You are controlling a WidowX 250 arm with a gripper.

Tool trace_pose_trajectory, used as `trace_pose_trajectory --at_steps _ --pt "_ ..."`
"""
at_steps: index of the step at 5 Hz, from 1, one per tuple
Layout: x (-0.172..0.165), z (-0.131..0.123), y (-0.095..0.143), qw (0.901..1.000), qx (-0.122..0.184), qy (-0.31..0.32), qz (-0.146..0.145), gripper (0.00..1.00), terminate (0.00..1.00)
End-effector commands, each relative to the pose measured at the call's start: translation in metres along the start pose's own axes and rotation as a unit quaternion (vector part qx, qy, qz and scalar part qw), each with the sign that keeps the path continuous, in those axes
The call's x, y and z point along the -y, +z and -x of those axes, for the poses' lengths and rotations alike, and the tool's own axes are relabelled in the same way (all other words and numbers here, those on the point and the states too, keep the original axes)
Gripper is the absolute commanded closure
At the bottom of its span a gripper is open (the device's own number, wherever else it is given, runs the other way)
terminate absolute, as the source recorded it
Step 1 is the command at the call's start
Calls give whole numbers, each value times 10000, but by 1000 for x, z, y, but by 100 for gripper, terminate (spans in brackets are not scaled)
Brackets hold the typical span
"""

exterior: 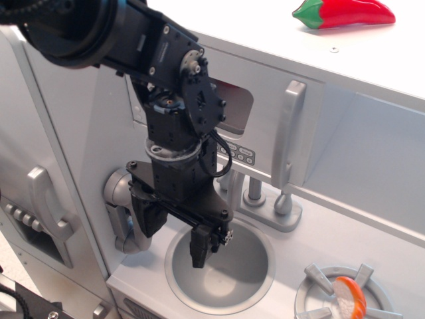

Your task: Open microwave

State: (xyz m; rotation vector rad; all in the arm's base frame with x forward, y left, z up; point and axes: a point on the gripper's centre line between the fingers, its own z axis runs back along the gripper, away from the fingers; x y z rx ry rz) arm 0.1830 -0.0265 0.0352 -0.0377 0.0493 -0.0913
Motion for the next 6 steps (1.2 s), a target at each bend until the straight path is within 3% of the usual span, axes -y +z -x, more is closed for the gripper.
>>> trace_pose_trajectory --at_steps 1,4,6 --pt "0 0 0 10000 0 0 0 0 0" --pt "63 -51 77 9970 581 -3 512 0 0" --pt "57 -73 97 9911 1262 -3 418 0 0"
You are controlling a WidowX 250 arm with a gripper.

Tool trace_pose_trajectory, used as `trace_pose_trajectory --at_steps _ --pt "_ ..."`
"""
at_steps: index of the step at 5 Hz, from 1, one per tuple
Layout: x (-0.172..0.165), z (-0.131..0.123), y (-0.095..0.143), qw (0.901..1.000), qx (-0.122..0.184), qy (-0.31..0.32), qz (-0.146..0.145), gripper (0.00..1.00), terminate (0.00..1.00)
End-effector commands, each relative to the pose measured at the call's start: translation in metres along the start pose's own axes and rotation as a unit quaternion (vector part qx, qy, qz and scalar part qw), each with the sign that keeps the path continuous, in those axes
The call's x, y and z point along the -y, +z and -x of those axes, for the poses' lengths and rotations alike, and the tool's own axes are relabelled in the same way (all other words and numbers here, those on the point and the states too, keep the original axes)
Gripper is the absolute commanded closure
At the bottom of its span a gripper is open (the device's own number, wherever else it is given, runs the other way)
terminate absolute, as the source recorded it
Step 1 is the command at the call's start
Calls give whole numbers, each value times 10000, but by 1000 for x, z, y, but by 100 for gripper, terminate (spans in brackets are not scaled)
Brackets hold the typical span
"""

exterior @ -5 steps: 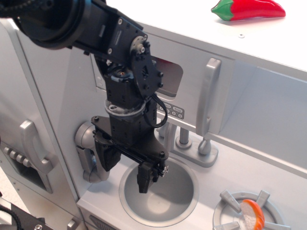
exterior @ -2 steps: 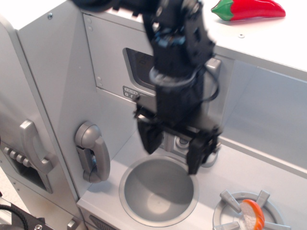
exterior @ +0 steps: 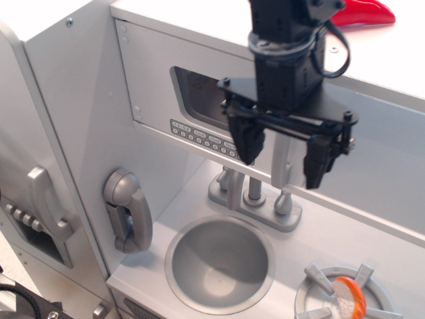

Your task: Open microwave

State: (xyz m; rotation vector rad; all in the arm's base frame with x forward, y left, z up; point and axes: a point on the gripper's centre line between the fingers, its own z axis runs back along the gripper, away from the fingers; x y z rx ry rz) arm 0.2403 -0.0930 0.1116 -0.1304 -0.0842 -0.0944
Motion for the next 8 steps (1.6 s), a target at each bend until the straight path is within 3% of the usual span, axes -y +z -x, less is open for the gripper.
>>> trace_pose_trajectory --at_steps 1,2,4,5,7,8 --pt "-10 -24 25 9962 860 59 -83 0 0" --pt "-20 -38 30 9897 1348 304 -376 0 0" --pt "-29 -58 26 9885 1340 545 -430 0 0" --pt "-29 -58 17 9882 1351 458 -563 100 0" --pt "-29 -45 16 9897 1293 359 -495 100 0" --pt "-32 -22 19 9910 1199 214 -562 100 0"
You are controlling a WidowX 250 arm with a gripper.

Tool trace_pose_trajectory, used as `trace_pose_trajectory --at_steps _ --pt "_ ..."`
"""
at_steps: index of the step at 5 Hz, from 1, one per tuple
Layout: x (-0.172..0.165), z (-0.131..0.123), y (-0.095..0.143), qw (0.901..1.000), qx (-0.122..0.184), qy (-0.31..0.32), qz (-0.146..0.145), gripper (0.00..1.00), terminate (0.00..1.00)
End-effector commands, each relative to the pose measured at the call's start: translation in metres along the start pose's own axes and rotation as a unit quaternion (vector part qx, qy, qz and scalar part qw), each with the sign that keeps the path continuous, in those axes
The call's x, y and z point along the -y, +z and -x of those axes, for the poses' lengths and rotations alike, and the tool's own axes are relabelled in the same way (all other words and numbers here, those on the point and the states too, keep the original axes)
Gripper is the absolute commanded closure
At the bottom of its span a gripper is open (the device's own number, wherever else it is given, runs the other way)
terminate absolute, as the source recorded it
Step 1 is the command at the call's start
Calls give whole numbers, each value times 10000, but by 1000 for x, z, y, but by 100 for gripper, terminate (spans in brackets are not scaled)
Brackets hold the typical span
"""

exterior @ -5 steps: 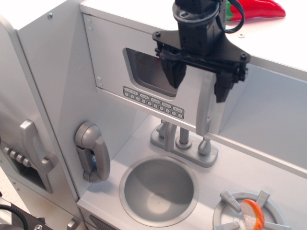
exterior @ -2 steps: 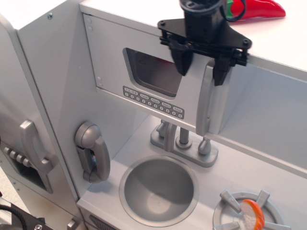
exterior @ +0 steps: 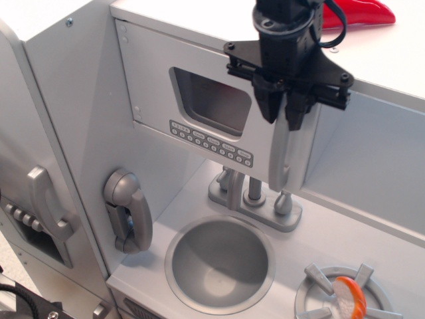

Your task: Open microwave

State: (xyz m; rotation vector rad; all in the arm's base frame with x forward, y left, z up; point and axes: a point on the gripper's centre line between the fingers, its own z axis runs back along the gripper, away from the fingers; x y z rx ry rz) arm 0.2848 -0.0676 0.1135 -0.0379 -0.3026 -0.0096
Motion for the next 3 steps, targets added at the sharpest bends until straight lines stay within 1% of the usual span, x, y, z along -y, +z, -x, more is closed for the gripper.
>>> trace_pose_trajectory --at_steps 1,2,3 --pt "-14 39 29 9997 -35 -220 92 100 0" --pt "-23 62 38 9968 -613 -499 146 0 0" --pt "-13 79 43 9866 -1423 -777 204 0 0"
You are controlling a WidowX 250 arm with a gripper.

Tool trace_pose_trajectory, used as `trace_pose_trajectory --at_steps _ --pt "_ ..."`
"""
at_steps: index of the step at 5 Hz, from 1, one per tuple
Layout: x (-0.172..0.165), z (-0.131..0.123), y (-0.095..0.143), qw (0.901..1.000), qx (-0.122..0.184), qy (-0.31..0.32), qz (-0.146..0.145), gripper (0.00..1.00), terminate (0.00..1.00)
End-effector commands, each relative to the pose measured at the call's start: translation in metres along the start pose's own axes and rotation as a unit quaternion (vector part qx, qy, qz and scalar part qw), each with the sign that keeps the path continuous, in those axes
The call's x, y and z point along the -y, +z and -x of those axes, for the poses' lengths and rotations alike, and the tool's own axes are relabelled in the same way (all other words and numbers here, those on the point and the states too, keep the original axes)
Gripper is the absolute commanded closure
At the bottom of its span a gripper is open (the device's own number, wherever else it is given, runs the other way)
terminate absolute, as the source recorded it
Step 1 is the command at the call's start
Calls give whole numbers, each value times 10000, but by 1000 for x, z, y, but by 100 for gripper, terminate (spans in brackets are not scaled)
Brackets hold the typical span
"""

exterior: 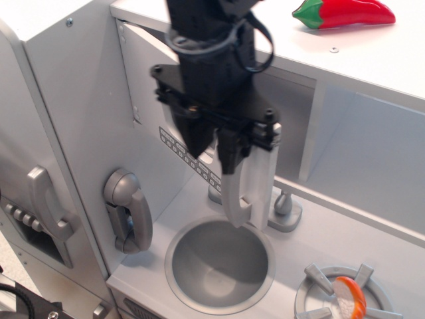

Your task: Open microwave

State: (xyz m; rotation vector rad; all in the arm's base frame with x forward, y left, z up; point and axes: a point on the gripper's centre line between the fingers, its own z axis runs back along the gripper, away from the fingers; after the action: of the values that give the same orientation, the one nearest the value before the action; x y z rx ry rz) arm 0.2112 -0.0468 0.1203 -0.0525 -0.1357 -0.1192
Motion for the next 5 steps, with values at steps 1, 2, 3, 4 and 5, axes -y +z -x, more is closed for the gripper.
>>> trace_pose_trajectory --at_steps 1,2,3,4,5 --pt "43 18 5 9933 -980 -575 220 0 0" --pt "77 10 1 9889 -1179 -728 531 0 0" --pt "106 -4 -1 9854 -1191 -733 970 0 0" --pt "106 -40 10 9900 -751 -450 1107 0 0" --pt "85 -65 13 9949 -379 -86 929 0 0"
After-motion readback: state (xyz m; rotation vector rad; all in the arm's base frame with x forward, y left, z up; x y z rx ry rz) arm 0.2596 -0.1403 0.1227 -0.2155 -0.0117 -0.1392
